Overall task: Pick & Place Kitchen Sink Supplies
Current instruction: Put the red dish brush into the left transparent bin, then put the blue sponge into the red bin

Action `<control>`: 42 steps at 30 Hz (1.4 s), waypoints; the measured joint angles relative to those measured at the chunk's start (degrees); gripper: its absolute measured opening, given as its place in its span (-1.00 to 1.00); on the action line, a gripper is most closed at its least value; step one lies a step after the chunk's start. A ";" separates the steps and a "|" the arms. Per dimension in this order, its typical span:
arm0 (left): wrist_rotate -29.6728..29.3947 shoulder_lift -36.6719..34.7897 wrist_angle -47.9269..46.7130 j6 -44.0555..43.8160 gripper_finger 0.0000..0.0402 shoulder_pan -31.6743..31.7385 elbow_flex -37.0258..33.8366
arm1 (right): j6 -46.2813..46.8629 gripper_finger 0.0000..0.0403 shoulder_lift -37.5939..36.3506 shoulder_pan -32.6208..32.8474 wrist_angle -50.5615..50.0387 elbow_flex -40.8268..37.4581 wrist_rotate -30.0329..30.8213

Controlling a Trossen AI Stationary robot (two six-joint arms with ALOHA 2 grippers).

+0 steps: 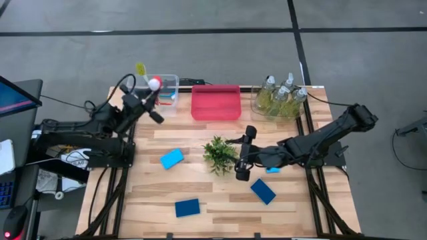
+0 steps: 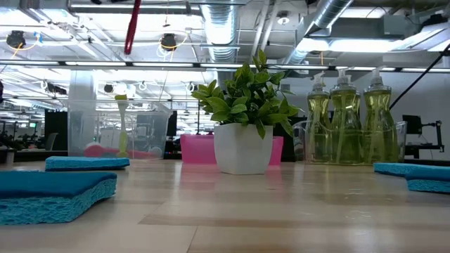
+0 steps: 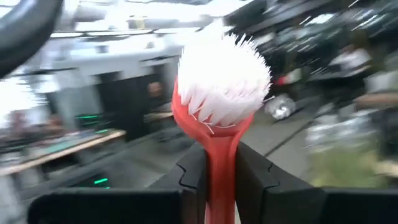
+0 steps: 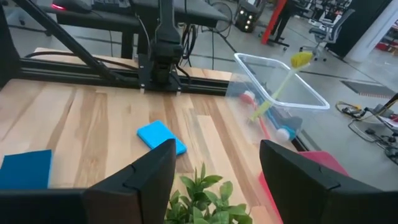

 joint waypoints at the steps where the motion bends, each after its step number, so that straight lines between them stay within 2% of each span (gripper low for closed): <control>1: -1.01 0.37 -0.02 1.16 -0.76 1.09 -0.02 | 0.00 0.12 0.02 -0.06 -0.03 0.00 0.00; 9: -5.93 7.93 -4.61 3.97 -0.62 12.02 -0.09 | 0.01 0.12 0.07 -0.06 0.00 -0.02 0.00; 12: -8.33 11.73 -6.90 3.75 -0.65 17.21 -0.11 | 0.01 0.12 0.07 -0.06 -0.02 -0.01 0.00; 17: -8.68 17.42 -8.40 0.91 -0.74 24.76 -0.14 | -0.01 0.12 0.08 -0.06 -0.01 0.00 0.00; 21: -8.66 21.26 -9.05 0.34 -0.68 28.48 -0.30 | -0.01 0.12 0.09 -0.06 -0.06 -0.01 0.00; 29: -8.55 23.75 -8.58 -1.97 -0.40 30.14 -4.24 | -0.01 0.12 0.09 -0.06 -0.08 0.00 0.00; 42: -10.17 23.56 -7.23 -2.14 -0.14 29.54 -5.18 | -0.02 0.12 0.09 -0.06 -0.08 0.00 0.00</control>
